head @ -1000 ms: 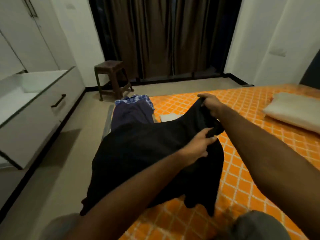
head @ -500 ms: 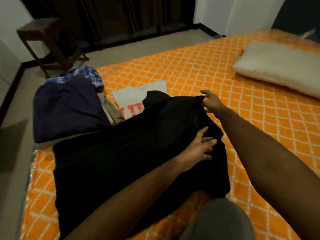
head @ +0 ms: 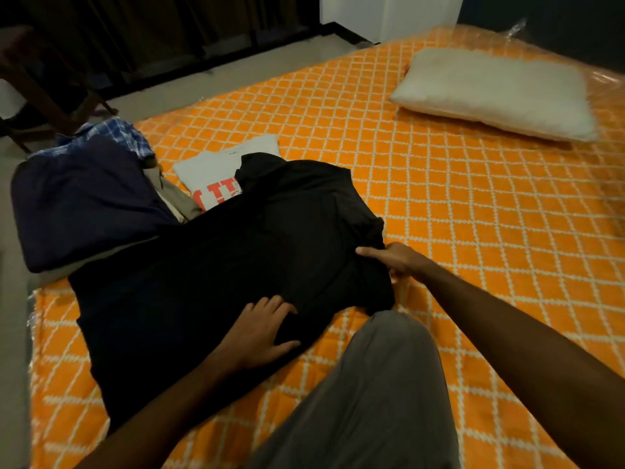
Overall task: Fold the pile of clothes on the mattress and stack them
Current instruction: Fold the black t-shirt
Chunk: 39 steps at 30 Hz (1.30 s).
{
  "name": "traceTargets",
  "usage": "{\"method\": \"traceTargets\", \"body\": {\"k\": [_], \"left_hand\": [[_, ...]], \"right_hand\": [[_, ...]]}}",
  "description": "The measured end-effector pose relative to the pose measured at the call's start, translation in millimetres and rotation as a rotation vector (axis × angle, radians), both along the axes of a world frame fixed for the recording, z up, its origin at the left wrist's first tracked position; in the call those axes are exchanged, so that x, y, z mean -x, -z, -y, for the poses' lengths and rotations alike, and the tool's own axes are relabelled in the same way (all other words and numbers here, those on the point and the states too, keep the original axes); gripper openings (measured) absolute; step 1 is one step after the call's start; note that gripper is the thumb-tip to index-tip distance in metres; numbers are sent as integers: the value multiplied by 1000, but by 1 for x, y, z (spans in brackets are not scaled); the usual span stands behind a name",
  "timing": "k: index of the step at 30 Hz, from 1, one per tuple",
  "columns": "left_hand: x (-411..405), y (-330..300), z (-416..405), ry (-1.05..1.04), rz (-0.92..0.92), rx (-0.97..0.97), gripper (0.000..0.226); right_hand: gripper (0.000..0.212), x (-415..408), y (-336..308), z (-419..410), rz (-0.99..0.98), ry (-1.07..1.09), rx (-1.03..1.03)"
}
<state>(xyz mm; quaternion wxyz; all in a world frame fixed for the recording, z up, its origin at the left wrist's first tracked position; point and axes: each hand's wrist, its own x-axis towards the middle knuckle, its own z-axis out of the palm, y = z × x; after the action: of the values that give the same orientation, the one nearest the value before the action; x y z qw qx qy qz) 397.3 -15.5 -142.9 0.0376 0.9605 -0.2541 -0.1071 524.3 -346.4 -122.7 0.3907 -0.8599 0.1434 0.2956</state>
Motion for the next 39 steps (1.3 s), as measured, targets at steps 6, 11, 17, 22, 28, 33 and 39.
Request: {"method": "traceTargets", "body": {"k": [6, 11, 17, 22, 28, 33, 39], "left_hand": [[52, -11, -35, -83, 15, -147, 82], [77, -16, -45, -200, -74, -288, 89], [94, -19, -40, -153, 9, -392, 92], [105, -17, -50, -213, 45, -430, 69], [122, -13, -112, -291, 51, -290, 85], [140, -17, -161, -280, -64, -133, 56], [156, -25, -177, -237, -61, -73, 34]], "right_hand": [[33, 46, -23, -12, -95, 161, -246], [9, 60, -40, 13, -109, 392, -331], [52, 77, -48, 14, -212, 293, -232], [72, 84, -65, 11, -317, 96, -187], [35, 80, -72, 20, -160, 189, -153], [20, 89, -69, 22, -46, 296, -161], [25, 100, -78, 35, -257, 369, -471]]}}
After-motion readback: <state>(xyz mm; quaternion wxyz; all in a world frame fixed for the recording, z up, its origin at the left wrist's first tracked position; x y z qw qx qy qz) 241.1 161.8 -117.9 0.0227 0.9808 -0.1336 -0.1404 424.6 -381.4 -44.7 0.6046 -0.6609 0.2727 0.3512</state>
